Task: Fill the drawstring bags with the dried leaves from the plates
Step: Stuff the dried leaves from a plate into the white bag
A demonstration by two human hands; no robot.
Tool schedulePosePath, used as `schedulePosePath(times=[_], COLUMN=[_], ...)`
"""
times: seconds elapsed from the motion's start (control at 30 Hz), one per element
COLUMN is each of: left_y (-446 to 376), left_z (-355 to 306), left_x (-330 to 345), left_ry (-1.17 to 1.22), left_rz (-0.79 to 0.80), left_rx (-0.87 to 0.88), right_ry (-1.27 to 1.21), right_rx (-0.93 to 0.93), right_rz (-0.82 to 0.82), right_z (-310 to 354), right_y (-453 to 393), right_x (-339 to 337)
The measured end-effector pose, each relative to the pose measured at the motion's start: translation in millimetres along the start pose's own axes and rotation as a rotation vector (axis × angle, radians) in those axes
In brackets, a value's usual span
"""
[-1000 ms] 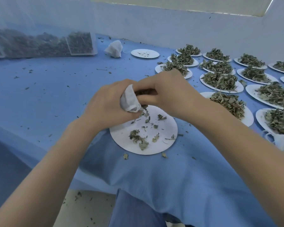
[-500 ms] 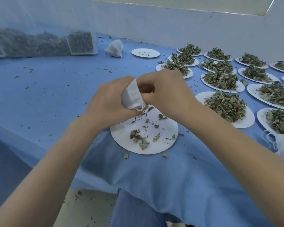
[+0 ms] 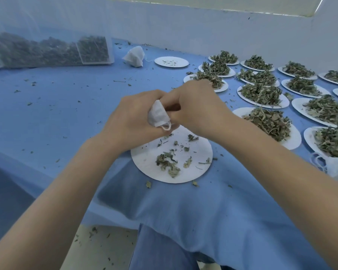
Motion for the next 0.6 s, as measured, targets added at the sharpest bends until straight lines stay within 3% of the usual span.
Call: schedulePosePath(times=[0.17,0.27,0.37,0.47,0.53,0.6], left_y=[0.2,1.3,2.1,0.8,0.7,1.9], left_z=[10.8,20.5,17.5,9.8,12.0,16.9], left_x=[-8.4,-10.1,-13.0,-7.4,-7.3,-11.7], left_ry=[0.018,-0.061,-0.084,-0.107,-0.106,-0.111], left_rz=[-0.013,0.011,-0.028,0.002,0.015,0.008], left_rx=[0.002,-0.035,-0.02,0.03,0.03,0.013], right_ry=[-0.118,-0.233,-0.043,0.085,0.01,-0.156], right_rx=[-0.009,0.004,0.0,-0.003,-0.013,-0.005], right_rz=[0.171,0.087,-0.043,0.054,0.143,0.099], right_z=[-3.4,-7.7,-4.9,-2.1,-2.9,-7.7], right_y=[3.2,5.1,2.2,-2.1,-1.1,1.9], right_x=[8.7,-2.2,-9.0,5.8,11.9,1.9])
Point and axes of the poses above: each hand's wrist, its own y-axis away from the middle knuckle, its own x-axis out of the palm, z = x × y, the point moved 10 cm from there along -y, towards the middle knuckle
